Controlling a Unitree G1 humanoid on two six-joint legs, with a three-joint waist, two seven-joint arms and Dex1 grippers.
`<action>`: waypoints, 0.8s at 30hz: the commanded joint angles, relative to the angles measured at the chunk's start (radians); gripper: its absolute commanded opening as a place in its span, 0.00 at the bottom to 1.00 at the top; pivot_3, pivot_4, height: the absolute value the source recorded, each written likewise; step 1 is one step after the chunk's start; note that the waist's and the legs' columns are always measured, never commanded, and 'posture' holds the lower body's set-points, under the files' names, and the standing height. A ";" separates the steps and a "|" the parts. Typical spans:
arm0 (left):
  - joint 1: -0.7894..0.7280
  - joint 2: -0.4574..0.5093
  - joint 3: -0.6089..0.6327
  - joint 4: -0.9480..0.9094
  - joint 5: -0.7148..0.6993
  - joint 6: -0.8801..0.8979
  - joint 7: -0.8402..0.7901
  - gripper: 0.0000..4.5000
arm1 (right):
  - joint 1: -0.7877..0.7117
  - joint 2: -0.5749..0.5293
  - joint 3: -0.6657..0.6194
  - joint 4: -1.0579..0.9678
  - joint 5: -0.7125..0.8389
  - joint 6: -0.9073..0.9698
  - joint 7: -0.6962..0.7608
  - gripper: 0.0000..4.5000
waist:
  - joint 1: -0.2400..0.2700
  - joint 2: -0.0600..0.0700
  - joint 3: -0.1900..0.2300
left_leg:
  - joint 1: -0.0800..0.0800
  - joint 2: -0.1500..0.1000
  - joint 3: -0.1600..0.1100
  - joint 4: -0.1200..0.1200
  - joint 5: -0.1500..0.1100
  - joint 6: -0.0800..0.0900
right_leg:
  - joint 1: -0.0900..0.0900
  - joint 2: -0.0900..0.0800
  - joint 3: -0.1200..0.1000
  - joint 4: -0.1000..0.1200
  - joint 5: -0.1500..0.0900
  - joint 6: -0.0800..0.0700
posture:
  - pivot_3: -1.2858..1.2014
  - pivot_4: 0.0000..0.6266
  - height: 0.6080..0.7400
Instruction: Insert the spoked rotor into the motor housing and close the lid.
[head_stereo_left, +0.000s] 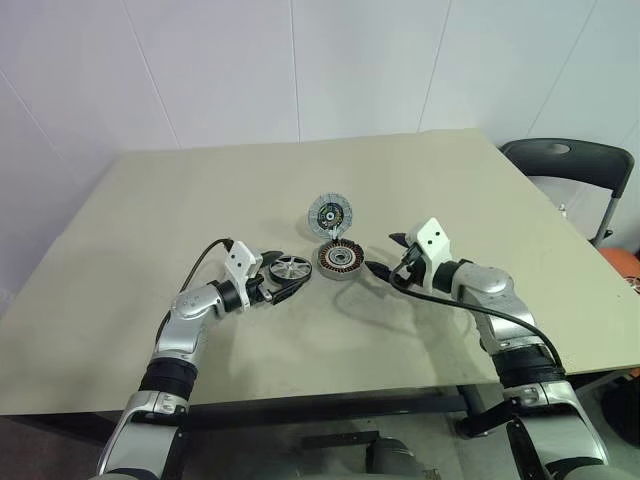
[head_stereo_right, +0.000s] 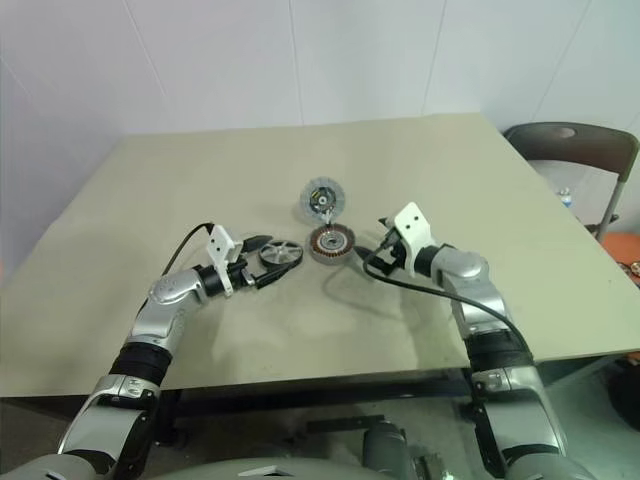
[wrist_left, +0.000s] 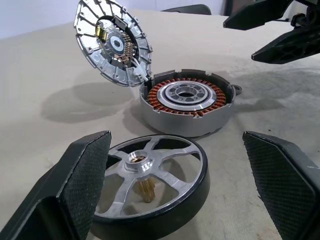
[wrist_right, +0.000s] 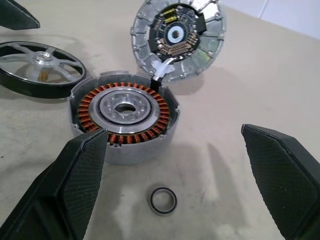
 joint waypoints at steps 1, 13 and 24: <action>-0.032 0.007 0.006 -0.024 -0.010 0.000 -0.014 1.00 | -0.001 0.021 -0.025 -0.059 0.022 -0.005 -0.024 1.00 | 0.000 0.000 0.000 | 0.000 0.000 0.000 0.000 0.000 0.000 | 0.000 0.000 0.000 0.000 0.000 0.000 | 0.52 0.00 1.00; -0.002 0.043 0.034 -0.088 -0.046 0.044 -0.034 1.00 | 0.003 0.039 -0.001 -0.019 -0.007 0.087 -0.087 1.00 | -0.001 0.000 0.000 | 0.001 0.006 0.006 0.000 0.000 0.000 | 0.000 0.004 0.000 -0.001 0.003 -0.003 | 0.52 0.00 1.00; 0.005 0.059 0.039 -0.102 -0.051 0.051 -0.030 1.00 | -0.029 0.090 0.032 0.084 -0.058 0.127 -0.142 1.00 | -0.002 0.000 0.000 | 0.002 0.009 0.012 0.000 0.000 0.000 | -0.002 0.006 0.000 -0.001 0.007 -0.006 | 0.52 0.00 1.00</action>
